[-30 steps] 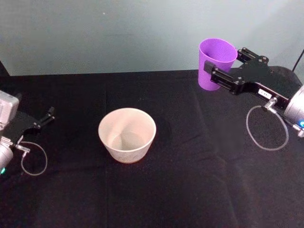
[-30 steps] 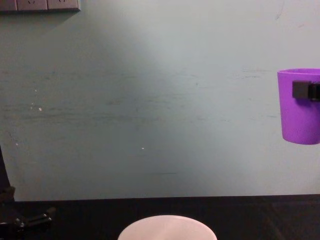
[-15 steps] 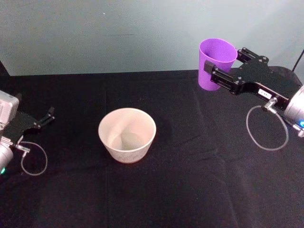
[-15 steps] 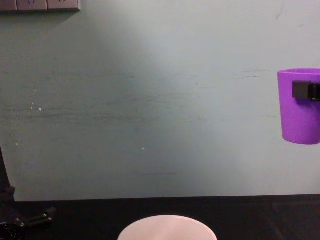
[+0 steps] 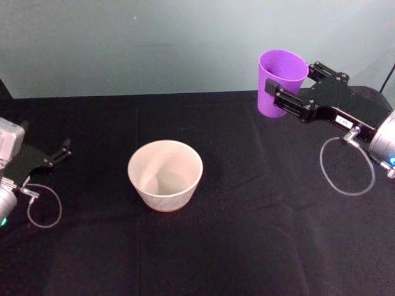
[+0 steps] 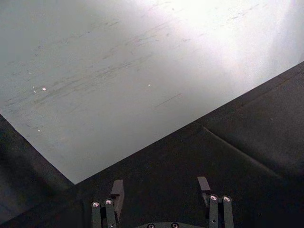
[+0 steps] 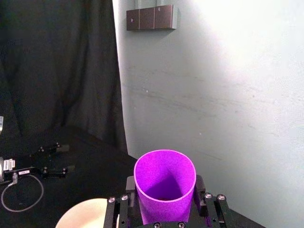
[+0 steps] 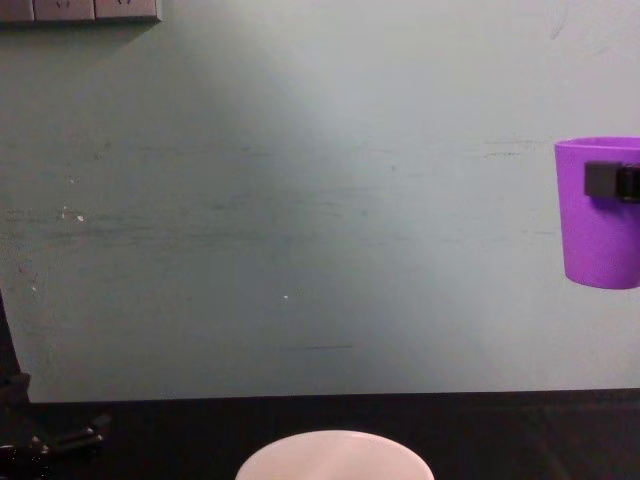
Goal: Pick up the cup and pour the mung beans from the cup into the bowl.
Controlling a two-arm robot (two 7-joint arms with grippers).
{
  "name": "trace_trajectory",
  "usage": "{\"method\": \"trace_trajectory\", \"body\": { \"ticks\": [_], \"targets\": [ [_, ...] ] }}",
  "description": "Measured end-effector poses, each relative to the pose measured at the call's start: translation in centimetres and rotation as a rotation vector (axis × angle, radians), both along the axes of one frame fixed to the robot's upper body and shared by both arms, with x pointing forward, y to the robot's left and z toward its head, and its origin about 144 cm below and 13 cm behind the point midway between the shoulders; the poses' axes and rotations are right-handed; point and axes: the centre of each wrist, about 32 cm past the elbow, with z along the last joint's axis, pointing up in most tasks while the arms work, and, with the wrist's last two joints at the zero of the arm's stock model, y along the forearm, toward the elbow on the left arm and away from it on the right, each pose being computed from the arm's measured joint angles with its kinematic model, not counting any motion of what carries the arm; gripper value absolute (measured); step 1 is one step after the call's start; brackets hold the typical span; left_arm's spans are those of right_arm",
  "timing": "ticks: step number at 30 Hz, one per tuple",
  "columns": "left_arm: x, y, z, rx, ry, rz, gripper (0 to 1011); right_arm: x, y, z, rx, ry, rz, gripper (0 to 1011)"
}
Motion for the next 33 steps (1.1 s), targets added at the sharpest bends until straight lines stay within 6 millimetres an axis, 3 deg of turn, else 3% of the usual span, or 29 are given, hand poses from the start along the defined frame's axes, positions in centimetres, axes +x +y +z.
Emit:
{"method": "trace_trajectory", "body": {
  "ticks": [33],
  "targets": [
    [0.0,0.0,0.0,0.0,0.0,0.0,1000,0.49,0.35,-0.05,0.017,0.005,0.01,720]
  ]
}}
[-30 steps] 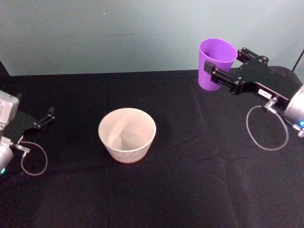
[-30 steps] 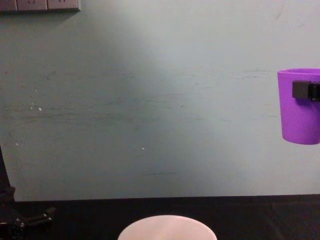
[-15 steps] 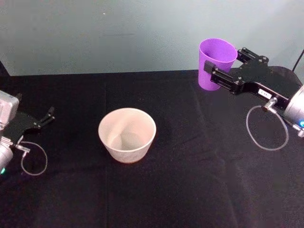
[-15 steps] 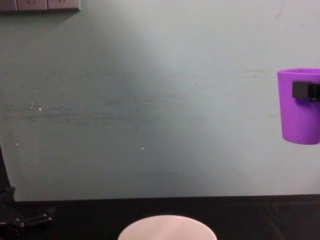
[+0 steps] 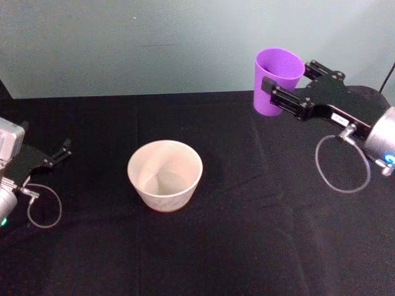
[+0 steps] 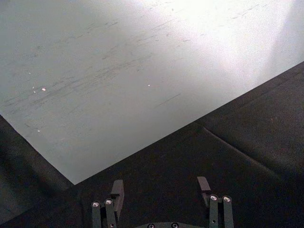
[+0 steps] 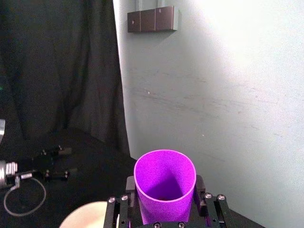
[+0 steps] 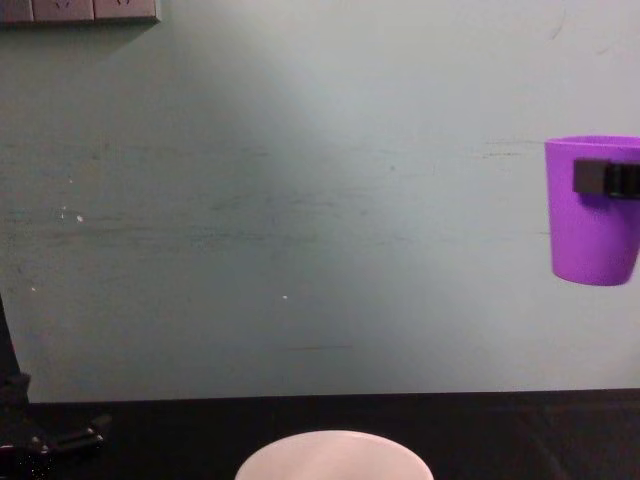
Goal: Pick up the cup and pour the mung beans from the cup into the bowl.
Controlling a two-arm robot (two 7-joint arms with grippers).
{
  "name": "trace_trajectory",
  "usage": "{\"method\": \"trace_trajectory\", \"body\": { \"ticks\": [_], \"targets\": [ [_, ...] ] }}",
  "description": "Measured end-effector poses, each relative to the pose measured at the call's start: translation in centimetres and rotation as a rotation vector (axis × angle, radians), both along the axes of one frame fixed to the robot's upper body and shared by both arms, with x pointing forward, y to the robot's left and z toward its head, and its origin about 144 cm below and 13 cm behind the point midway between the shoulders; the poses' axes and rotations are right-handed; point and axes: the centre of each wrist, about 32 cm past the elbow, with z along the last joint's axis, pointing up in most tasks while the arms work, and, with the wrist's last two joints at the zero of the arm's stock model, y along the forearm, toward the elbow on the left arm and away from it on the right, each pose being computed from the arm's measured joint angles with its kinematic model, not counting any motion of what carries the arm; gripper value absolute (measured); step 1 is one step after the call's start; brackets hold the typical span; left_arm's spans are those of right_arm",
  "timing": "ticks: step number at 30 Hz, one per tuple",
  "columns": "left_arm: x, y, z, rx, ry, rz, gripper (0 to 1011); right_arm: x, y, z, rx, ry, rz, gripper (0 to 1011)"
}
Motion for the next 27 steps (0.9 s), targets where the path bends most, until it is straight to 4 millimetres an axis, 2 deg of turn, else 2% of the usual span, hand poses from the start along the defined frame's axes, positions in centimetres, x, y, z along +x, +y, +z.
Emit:
{"method": "trace_trajectory", "body": {
  "ticks": [5,15,22,27],
  "targets": [
    [0.0,0.0,0.0,0.0,0.0,0.0,1000,1.3,0.7,0.1,0.02,0.02,-0.003,720],
    [0.0,0.0,0.0,0.0,0.0,0.0,1000,5.6,2.7,-0.5,-0.013,0.048,-0.004,720],
    [0.0,0.0,0.0,0.0,0.0,0.0,1000,8.0,4.3,-2.6,-0.063,0.051,-0.003,720],
    [0.0,0.0,0.0,0.0,0.0,0.0,1000,8.2,5.4,-3.9,-0.157,0.02,0.029,720]
  ]
}}
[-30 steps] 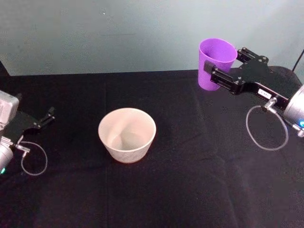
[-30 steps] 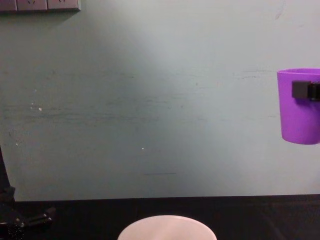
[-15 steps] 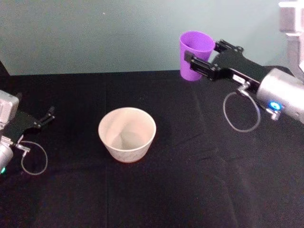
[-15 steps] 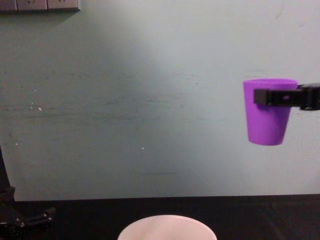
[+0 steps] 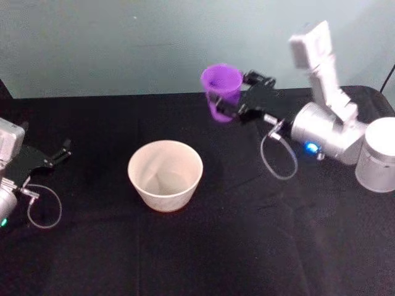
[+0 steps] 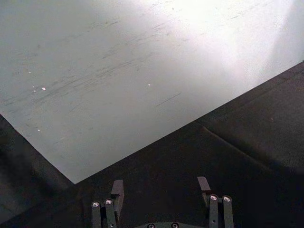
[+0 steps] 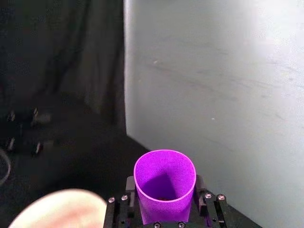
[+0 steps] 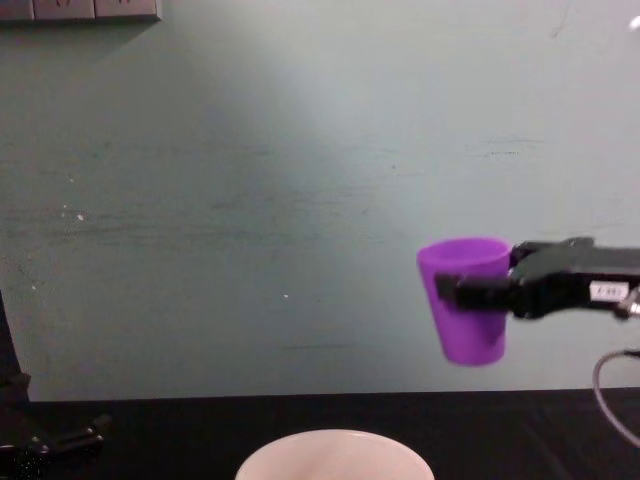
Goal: Pick up the cup and pour the mung beans from the cup into the bowl.
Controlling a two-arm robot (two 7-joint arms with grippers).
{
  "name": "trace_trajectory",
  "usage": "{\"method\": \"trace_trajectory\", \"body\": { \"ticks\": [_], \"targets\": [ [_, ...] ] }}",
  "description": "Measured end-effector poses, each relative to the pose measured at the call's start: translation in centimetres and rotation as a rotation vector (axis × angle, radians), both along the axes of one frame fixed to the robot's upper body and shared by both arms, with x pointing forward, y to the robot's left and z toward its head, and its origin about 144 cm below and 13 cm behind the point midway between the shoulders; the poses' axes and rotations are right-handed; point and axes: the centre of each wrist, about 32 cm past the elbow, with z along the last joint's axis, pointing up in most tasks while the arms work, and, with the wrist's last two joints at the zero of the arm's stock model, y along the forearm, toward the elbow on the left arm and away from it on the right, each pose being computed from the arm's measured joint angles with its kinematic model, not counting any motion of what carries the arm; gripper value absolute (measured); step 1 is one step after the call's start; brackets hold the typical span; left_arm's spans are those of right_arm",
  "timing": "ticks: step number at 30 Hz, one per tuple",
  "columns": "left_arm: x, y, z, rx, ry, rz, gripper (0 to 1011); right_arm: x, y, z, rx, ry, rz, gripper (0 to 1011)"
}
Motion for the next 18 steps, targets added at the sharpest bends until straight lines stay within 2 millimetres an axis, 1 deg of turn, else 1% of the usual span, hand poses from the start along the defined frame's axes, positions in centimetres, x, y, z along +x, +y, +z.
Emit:
{"method": "trace_trajectory", "body": {
  "ticks": [4,8,18],
  "targets": [
    [0.0,0.0,0.0,0.0,0.0,0.0,1000,-0.5,0.9,-0.8,-0.098,-0.028,0.029,720],
    [0.0,0.0,0.0,0.0,0.0,0.0,1000,-0.8,1.3,-1.2,-0.186,-0.066,0.036,720],
    [0.0,0.0,0.0,0.0,0.0,0.0,1000,-1.9,2.2,-1.0,-0.439,-0.224,0.04,720]
  ]
}}
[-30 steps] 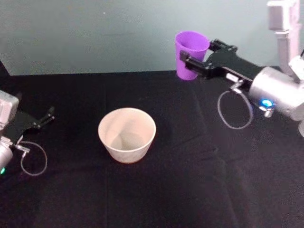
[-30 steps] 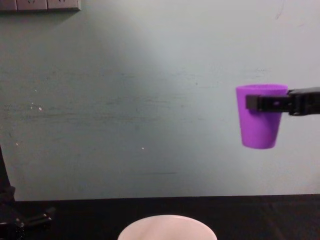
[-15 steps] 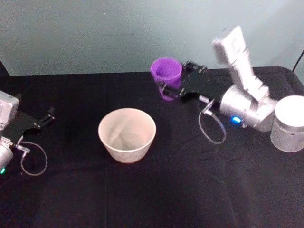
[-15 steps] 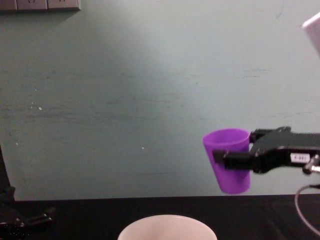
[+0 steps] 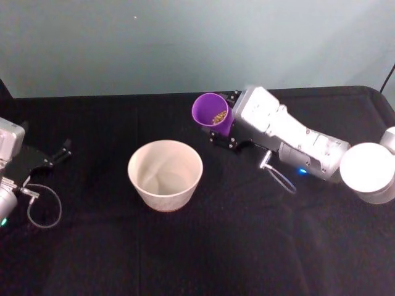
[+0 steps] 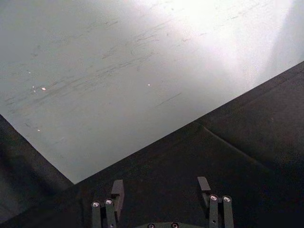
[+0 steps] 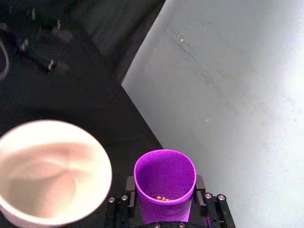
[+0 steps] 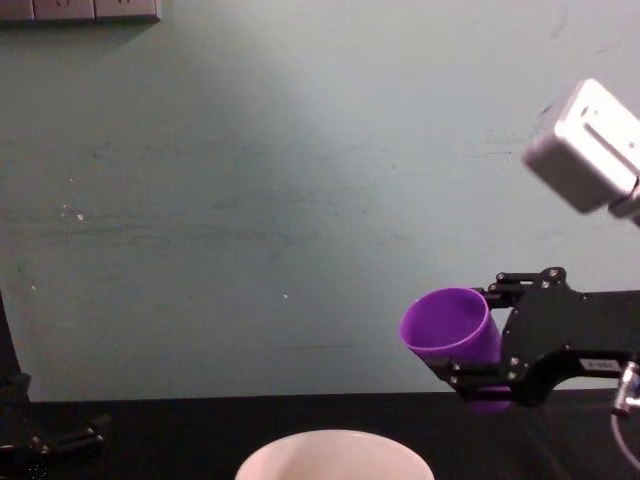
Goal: Pick up the cup and pour the mung beans from the cup into the bowl.
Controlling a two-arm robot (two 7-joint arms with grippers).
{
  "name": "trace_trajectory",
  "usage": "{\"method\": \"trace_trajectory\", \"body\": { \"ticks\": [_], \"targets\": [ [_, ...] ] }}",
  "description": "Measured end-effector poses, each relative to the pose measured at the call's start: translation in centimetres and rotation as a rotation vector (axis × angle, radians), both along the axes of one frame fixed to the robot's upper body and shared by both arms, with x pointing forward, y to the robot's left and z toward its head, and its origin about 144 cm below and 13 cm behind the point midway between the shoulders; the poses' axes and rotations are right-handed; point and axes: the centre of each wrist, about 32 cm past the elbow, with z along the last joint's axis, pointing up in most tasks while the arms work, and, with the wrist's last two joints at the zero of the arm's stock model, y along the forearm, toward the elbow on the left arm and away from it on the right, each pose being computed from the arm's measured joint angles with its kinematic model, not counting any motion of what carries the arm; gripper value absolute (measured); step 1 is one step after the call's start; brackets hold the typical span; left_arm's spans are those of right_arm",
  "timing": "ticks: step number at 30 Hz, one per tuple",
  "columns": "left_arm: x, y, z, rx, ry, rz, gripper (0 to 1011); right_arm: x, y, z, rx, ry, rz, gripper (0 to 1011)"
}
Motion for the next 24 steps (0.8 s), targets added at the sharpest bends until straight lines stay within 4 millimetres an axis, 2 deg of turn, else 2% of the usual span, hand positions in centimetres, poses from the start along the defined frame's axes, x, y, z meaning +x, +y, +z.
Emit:
{"method": "trace_trajectory", "body": {
  "ticks": [10,24],
  "targets": [
    [0.0,0.0,0.0,0.0,0.0,0.0,1000,-0.8,1.2,-0.4,-0.259,-0.134,0.022,720],
    [0.0,0.0,0.0,0.0,0.0,0.0,1000,-1.6,2.4,-1.3,-0.47,-0.278,0.073,720]
  ]
}}
